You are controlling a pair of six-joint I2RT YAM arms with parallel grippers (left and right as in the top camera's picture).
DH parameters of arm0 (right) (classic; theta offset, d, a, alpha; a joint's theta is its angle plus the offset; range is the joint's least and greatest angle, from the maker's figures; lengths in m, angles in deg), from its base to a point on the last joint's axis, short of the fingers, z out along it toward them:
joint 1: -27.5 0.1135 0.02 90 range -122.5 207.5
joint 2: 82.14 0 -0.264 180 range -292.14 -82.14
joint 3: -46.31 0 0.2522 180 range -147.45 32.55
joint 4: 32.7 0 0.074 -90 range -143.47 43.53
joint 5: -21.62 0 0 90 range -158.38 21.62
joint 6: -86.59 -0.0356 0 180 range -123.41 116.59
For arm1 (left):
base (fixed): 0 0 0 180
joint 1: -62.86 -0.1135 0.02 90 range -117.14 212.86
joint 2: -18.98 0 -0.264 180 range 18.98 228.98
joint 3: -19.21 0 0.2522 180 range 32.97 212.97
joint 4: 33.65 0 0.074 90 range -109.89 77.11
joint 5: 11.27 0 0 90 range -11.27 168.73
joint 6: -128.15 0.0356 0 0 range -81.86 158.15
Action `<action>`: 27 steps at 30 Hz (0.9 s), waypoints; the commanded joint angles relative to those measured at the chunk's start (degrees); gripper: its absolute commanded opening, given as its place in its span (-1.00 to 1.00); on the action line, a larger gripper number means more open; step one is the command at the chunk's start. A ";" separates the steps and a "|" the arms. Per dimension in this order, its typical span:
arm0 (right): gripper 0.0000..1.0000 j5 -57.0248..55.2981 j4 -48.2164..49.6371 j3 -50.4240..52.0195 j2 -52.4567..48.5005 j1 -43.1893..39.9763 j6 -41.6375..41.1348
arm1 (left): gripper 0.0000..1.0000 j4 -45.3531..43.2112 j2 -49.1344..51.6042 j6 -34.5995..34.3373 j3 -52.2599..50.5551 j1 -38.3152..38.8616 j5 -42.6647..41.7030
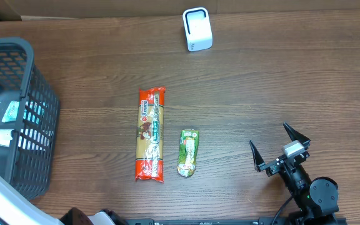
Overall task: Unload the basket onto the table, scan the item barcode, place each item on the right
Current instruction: 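Reach the left gripper into the basket and grasp the white tube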
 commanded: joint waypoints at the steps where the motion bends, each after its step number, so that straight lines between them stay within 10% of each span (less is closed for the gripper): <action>1: 1.00 -0.37 0.26 0.59 0.68 0.31 -0.46 | 0.99 -0.22 3.89 -2.27 -0.81 -2.25 -1.88; 16: 1.00 -0.37 0.26 0.59 0.68 0.31 -0.44 | 0.99 -0.57 18.91 -3.43 -4.33 -7.08 3.52; 27: 1.00 -0.39 0.26 0.59 0.68 0.31 -0.46 | 0.99 -19.34 19.47 -8.68 -28.00 -10.23 6.03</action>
